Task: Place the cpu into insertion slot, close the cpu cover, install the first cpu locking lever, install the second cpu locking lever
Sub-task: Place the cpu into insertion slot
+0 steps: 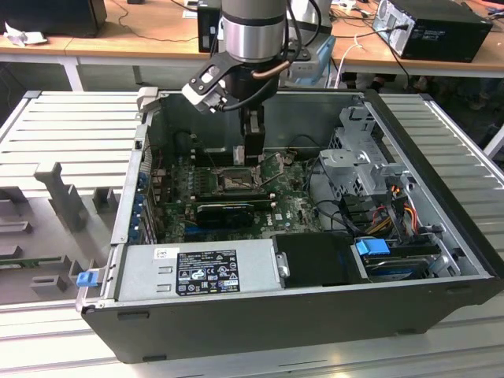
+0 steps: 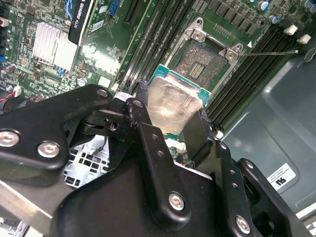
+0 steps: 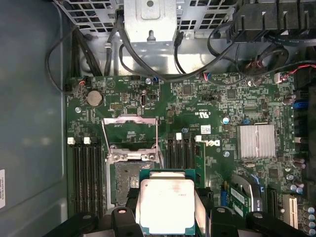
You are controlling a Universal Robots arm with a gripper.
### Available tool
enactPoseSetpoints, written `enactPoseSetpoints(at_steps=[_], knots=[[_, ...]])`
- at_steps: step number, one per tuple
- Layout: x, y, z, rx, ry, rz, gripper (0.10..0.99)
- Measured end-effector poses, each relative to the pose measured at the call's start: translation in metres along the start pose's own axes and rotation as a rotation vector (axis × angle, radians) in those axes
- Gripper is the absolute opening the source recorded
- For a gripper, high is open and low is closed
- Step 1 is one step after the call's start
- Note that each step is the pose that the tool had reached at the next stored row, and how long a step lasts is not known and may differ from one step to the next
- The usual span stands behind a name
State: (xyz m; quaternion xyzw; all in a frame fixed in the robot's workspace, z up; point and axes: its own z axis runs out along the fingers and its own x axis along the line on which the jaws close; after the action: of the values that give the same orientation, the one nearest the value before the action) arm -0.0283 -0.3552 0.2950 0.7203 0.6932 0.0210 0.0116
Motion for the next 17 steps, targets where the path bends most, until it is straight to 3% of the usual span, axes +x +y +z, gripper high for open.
enactPoseSetpoints(at_steps=[12, 17], knots=[[-0.0001, -0.0005, 0.0107, 0.009, -0.0002, -0.002, 0.525], [-0.0003, -0.0008, 0.0189, 0.027, -0.0017, -0.002, 0.525]])
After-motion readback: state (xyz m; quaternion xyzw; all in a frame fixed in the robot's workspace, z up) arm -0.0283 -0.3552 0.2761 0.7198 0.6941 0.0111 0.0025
